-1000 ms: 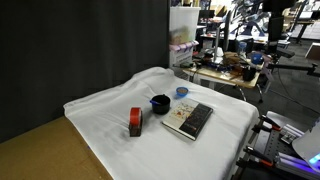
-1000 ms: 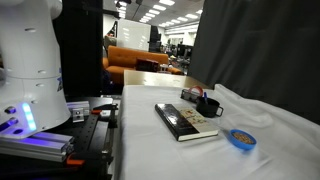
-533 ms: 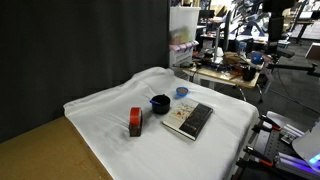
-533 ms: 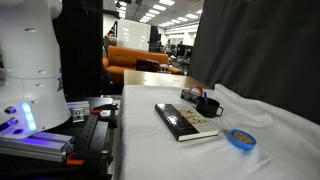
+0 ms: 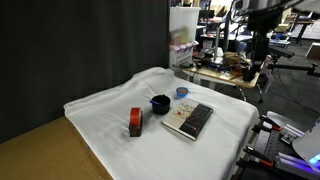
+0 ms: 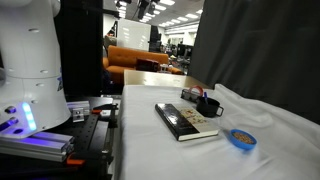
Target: Move the black cup slightly forward
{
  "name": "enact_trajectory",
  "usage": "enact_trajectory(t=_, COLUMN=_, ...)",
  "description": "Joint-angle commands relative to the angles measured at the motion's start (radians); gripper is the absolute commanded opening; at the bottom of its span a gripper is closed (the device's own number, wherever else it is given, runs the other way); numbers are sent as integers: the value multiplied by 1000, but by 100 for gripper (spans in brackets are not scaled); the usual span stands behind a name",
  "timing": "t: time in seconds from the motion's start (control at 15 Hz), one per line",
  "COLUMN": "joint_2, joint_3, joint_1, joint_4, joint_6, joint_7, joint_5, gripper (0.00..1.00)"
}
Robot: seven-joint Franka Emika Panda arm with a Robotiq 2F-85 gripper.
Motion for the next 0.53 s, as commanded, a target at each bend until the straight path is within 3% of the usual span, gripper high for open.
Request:
enact_trajectory(t=0.0, joint_2=32, joint_3=4, joint_1=10, joint_4=-50, joint_6=75, joint_7=10, joint_5=-4, gripper=100)
enact_trajectory(t=0.47, joint_2=27, joint_3=5, joint_1=11, joint_4=-55, joint_6=90, joint_7=12, joint_5=-7, gripper=100)
